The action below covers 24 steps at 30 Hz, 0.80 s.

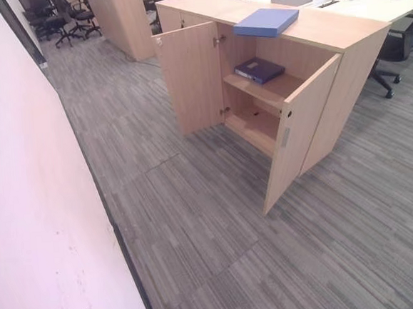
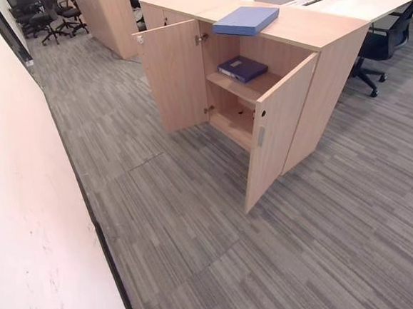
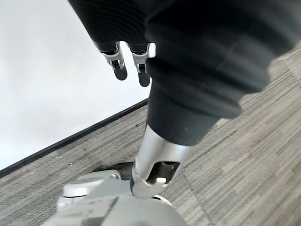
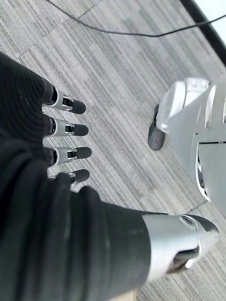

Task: Put the empty folder in the office cabinet

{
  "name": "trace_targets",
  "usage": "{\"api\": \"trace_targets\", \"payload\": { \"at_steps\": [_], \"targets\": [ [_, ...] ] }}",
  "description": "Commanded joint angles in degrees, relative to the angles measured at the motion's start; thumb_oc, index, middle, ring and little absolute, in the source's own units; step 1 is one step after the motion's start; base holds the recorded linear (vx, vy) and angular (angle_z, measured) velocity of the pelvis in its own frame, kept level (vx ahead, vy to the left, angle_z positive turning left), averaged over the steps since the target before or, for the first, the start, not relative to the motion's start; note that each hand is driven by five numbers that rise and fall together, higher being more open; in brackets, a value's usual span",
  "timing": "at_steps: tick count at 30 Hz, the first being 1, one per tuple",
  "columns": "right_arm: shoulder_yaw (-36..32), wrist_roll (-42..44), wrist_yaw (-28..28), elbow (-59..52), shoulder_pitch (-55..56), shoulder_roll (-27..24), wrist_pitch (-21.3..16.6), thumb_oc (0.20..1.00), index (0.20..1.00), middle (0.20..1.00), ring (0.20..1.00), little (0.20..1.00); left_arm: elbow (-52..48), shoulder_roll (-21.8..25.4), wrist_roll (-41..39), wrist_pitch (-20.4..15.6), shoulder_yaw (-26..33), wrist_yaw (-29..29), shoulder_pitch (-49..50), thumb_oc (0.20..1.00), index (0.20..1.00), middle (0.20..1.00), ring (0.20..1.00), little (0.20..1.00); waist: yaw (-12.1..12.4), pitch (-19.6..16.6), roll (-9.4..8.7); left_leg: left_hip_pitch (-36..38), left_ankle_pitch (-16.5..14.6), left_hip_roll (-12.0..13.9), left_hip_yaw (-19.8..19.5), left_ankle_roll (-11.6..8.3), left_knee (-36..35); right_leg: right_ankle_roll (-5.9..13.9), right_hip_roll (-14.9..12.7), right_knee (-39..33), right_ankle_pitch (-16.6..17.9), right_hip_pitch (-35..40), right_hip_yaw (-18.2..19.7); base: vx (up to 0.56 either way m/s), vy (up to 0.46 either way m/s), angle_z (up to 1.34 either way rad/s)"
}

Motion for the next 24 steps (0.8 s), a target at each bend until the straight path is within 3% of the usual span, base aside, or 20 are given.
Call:
{"api": "trace_targets", "payload": {
  "at_steps": [1, 10, 17, 24],
  "targets": [
    [-0.32, 1.62, -0.66, 4.35, -3.45, -1.11, -0.51, 1.000, 1.000, 1.000, 1.000, 1.000, 1.82, -1.51, -1.31, -1.22, 0.27, 0.39, -1.93, 1.000, 1.000, 1.000, 1.000, 1.000, 0.26, 0.42, -1.18, 0.67, -1.39, 1.79, -1.19, -4.47, -2.11, 6.83, -4.33, -1.41, 6.97, -1.16, -1.91, 0.01, 0.008, 0.03],
    [-0.22, 1.20, -0.88, 4.94, -3.66, -1.14, -0.46, 1.000, 1.000, 1.000, 1.000, 1.000, 1.65, -2.20, -1.74, -1.61, 0.04, -0.09, -1.60, 1.000, 1.000, 1.000, 1.000, 1.000, 0.47, 0.29, -1.02, 1.06, -1.56, 1.76, -1.25, -4.57, -2.11, 6.80, -4.28, -1.41, 6.71, -0.76, -2.24, 0.00, 0.001, 0.00],
    [0.01, 0.42, -0.29, 5.24, -3.54, -1.97, -0.38, 1.000, 1.000, 1.000, 1.000, 1.000, 1.10, -2.36, -4.39, -1.70, -0.33, -3.71, -1.42, 1.000, 1.000, 1.000, 1.000, 1.000, 0.30, 0.26, -0.94, 1.43, -1.69, 1.99, -1.15, -4.75, -2.11, 6.79, -4.26, -1.41, 6.56, -0.54, -2.29, 0.00, 0.000, 0.00],
    [0.42, -0.73, 0.38, 5.34, -3.94, -3.00, -0.20, 1.000, 1.000, 1.000, 1.000, 1.000, 2.66, -1.59, -1.65, -1.26, -1.22, -4.62, -2.00, 1.000, 1.000, 1.000, 1.000, 1.000, 0.10, -0.20, -1.01, 1.70, -1.88, 2.06, -1.10, -4.83, -2.11, 6.74, -4.19, -1.41, 6.41, -0.31, -2.30, 0.00, 0.000, 0.00]
  ]
}}
